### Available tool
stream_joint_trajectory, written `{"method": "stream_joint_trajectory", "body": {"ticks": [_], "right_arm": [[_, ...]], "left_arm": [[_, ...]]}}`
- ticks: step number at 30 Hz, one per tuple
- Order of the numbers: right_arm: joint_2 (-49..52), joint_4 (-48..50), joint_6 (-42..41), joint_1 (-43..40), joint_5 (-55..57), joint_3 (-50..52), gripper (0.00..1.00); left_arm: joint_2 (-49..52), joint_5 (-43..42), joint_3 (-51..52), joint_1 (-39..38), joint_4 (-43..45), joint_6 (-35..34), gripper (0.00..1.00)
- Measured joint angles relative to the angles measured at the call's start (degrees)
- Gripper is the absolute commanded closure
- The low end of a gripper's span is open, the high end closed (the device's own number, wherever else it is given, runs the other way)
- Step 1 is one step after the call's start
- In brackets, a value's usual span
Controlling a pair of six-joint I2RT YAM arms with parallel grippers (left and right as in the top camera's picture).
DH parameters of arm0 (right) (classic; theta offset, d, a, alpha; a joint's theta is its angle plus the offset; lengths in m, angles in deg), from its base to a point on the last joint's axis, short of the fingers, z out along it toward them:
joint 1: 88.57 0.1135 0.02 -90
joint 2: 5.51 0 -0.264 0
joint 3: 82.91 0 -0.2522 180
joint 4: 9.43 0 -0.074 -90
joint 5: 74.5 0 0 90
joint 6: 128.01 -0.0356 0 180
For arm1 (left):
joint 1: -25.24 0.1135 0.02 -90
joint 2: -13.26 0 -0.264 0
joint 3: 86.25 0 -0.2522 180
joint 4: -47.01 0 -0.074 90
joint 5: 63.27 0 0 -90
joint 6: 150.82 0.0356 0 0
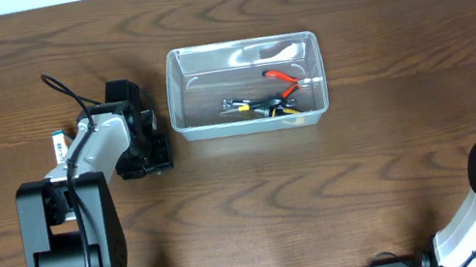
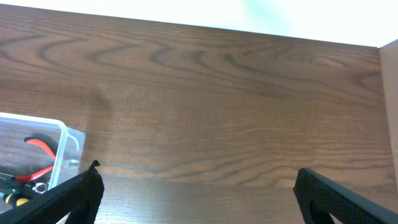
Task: Pack container
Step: 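Close the left gripper on the black orange-labelled tool and lift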
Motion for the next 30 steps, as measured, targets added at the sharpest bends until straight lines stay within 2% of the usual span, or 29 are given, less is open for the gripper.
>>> {"method": "stream_joint_trajectory", "body": {"ticks": [5, 8, 12, 18, 24, 27, 30], "right_arm": [[0.0, 0.0, 0.0, 0.0, 0.0, 0.0, 0.01], [0.0, 0.0, 0.0, 0.0, 0.0, 0.0, 0.01], [0.0, 0.0, 0.0, 0.0, 0.0, 0.0, 0.01], [0.0, 0.0, 0.0, 0.0, 0.0, 0.0, 0.01], [0.0, 0.0, 0.0, 0.0, 0.0, 0.0, 0.01], [0.0, 0.0, 0.0, 0.0, 0.0, 0.0, 0.01], [0.0, 0.0, 0.0, 0.0, 0.0, 0.0, 0.01]], "left_arm": [[0.0, -0.2, 0.0, 0.0, 0.0, 0.0, 0.51], [0.0, -0.4, 0.0, 0.0, -0.1, -0.2, 0.62], [0.0, -1.1, 0.0, 0.0, -0.2, 0.0, 0.65], [0.0, -1.2, 0.0, 0.0, -0.2, 0.0, 0.8], [0.0, -0.8, 0.0, 0.0, -0.1, -0.2, 0.81], [0.0, -0.7, 0.0, 0.0, -0.1, -0.3, 0.9], [0.0, -0.1, 0.0, 0.0, -0.1, -0.2, 0.94]]}}
